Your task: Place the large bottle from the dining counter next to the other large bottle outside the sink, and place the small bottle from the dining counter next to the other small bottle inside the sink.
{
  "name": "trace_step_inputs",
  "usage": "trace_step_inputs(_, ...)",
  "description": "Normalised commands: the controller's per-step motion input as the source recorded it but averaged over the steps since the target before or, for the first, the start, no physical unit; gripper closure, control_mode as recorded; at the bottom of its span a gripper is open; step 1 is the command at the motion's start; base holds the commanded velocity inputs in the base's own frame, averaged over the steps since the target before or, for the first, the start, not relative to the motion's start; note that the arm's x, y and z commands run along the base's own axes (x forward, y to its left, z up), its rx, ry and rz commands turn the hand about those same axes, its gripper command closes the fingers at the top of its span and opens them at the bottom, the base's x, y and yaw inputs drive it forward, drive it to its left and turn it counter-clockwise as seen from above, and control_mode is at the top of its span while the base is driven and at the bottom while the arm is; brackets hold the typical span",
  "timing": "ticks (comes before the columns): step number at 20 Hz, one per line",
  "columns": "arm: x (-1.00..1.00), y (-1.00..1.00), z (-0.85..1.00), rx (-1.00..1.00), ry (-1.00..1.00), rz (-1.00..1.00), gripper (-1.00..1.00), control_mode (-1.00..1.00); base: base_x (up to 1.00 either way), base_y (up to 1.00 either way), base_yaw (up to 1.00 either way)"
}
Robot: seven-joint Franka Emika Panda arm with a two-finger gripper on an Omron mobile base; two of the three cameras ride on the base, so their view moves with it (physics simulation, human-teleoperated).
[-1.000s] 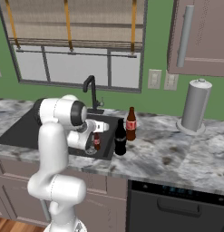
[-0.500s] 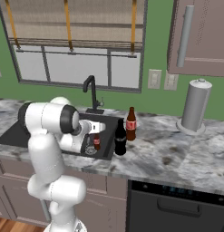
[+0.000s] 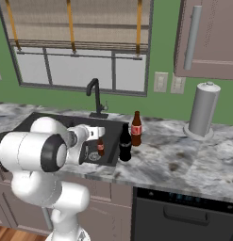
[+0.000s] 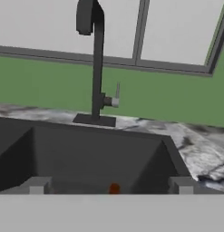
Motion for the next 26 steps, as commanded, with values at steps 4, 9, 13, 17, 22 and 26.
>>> trace_step_inputs(4, -0.53, 0.00, 0.59, -0.06, 0.00, 0.04, -1.00, -1.00, 0.00, 0.00, 0.00)
trace_step_inputs(9, -0.50, 0.00, 0.60, -0.07, 0.00, 0.03, -1.00, -1.00, 0.00, 0.00, 0.00)
trace_step_inputs(13, -0.46, 0.00, 0.52, -0.07, 0.00, 0.02, -1.00, -1.00, 0.00, 0.00, 0.00)
trace_step_inputs(17, -0.51, 0.00, 0.31, -0.06, 0.00, 0.02, -1.00, -1.00, 0.00, 0.00, 0.00)
trace_step_inputs(22, -0.57, 0.00, 0.06, -0.07, 0.00, 0.01, -1.00, -1.00, 0.00, 0.00, 0.00)
trace_step_inputs(26, -0.64, 0.00, 0.06, -0.06, 0.00, 0.01, -1.00, -1.00, 0.00, 0.00, 0.00)
